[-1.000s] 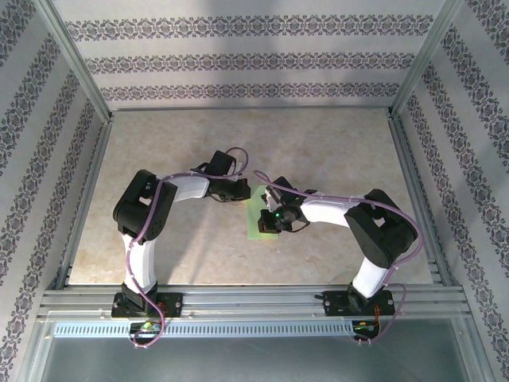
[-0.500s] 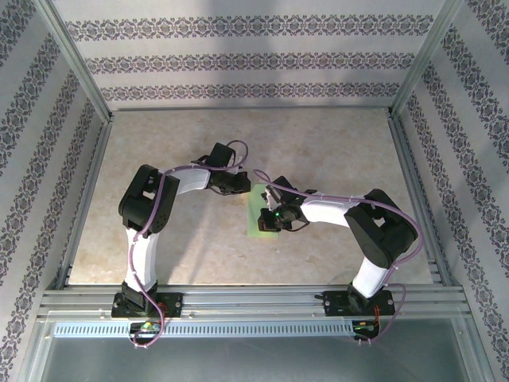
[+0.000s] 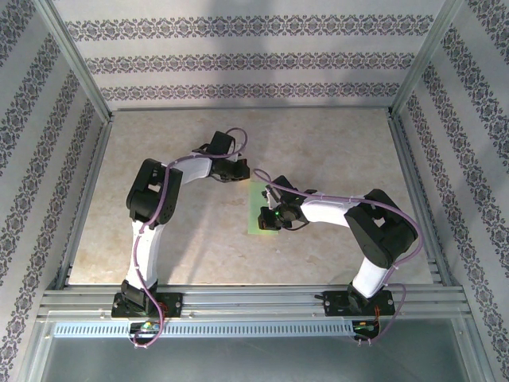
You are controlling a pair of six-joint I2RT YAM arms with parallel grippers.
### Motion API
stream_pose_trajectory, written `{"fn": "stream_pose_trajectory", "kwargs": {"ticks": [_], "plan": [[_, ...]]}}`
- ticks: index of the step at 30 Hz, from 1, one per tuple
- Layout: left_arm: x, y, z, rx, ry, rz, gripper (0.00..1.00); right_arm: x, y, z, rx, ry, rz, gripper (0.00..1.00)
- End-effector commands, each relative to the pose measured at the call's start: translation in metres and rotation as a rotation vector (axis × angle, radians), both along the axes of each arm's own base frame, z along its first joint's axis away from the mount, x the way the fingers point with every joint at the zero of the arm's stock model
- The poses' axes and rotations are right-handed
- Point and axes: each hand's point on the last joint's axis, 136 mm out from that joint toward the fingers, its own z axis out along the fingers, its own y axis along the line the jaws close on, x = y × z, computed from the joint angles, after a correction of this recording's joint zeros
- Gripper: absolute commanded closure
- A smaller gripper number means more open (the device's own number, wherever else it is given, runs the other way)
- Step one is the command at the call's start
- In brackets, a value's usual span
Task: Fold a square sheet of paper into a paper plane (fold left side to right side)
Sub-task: First fold the square sheet of paper in half at the center of the table, then hold the square sheet of paper at the center of the table.
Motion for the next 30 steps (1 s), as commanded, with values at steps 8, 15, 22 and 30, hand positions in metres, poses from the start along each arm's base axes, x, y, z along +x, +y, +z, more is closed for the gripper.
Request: {"fn": "stream_pose_trajectory", "kwargs": {"ticks": [8, 15, 22, 30], "plan": [[0.007, 0.033, 0.045, 0.038, -0.109, 0.054, 0.96, -0.045, -0.031, -0.038, -0.141, 0.182, -0.036, 1.00], [-0.072, 0.029, 0.060, -0.045, -0.070, 0.047, 0.96, -0.034, -0.024, -0.021, -0.085, 0.105, -0.045, 0.97], [-0.106, -0.013, 0.047, -0.154, 0.015, 0.001, 0.96, -0.029, -0.018, -0.012, -0.061, 0.086, -0.039, 0.95], [-0.099, -0.033, 0.019, -0.111, 0.047, -0.027, 0.97, -0.029, -0.018, -0.012, -0.060, 0.086, -0.038, 0.94]]}}
